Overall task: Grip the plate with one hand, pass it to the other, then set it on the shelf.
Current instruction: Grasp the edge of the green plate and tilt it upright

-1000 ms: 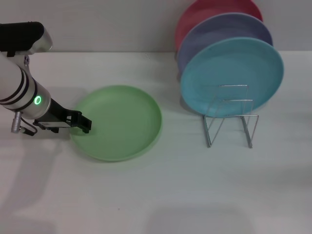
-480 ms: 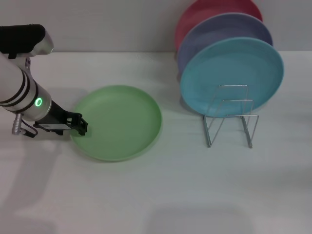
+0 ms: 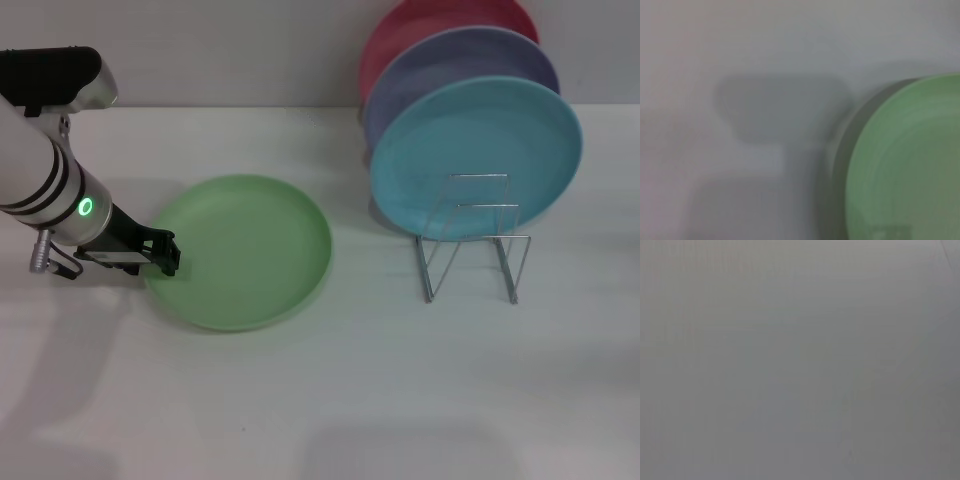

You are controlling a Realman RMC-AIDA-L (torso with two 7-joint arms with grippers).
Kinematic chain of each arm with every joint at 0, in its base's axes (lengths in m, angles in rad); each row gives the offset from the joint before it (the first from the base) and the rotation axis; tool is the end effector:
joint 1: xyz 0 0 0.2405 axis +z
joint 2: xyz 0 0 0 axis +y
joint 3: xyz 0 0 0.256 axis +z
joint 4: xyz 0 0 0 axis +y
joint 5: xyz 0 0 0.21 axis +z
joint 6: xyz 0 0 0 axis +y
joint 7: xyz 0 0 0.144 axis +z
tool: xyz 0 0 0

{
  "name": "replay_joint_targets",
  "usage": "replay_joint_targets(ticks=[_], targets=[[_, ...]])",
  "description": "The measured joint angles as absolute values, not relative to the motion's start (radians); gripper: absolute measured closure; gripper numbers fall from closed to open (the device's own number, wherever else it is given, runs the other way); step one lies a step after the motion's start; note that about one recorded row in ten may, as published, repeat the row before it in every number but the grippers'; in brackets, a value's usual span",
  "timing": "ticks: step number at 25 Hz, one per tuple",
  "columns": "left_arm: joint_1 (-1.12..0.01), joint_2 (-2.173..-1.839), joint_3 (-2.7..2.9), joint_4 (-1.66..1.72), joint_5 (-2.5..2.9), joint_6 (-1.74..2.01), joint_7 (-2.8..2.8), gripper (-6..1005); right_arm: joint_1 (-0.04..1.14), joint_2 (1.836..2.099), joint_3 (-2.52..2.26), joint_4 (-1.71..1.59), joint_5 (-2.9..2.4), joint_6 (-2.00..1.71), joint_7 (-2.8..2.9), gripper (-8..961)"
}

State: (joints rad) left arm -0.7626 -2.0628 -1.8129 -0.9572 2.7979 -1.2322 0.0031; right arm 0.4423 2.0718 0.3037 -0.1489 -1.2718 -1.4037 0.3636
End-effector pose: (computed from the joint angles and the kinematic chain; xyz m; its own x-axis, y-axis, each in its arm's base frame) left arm -0.2209 0.4104 -0.0101 0.3236 0.9327 0.1590 0.7569 -0.1543 -0.6350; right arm 0.3849 0.3004 0.1087 0.6474 0.3413 -0.6815 -0.7622 0.2932 -0.5772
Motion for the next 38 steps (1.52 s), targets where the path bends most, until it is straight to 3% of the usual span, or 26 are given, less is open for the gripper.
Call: replay_joint_targets(ticks=[6,17,21,30,38], targets=[[-0.775,-2.063,-1.813,-0.934,2.799,-1.230,0.004,564,0.442,2.070,0.304,-0.149,-1.272,-1.404,0.364,194],[-0.783,-2.062,-1.813,-0.924,2.800,-1.227,0.011,589,0.446,2.069,0.304,-0.152,-1.273,-1.404,0.365,194],[-0.784,-2.060,-1.813,-0.923,2.799,-1.227,0.012,701,0.447,2.069,0.304,-0.152,-1.273,-1.404,0.365,194],[-0.784,-2.058,-1.813,-0.914,2.802,-1.225,0.014,699,0.448,2.069,0.304,-0.152,-1.273,-1.413,0.367,193],[-0.787,-2.057,-1.813,-0.908,2.803,-1.226,0.017,774,0.447,2.069,0.304,-0.152,-1.273,-1.417,0.367,193]])
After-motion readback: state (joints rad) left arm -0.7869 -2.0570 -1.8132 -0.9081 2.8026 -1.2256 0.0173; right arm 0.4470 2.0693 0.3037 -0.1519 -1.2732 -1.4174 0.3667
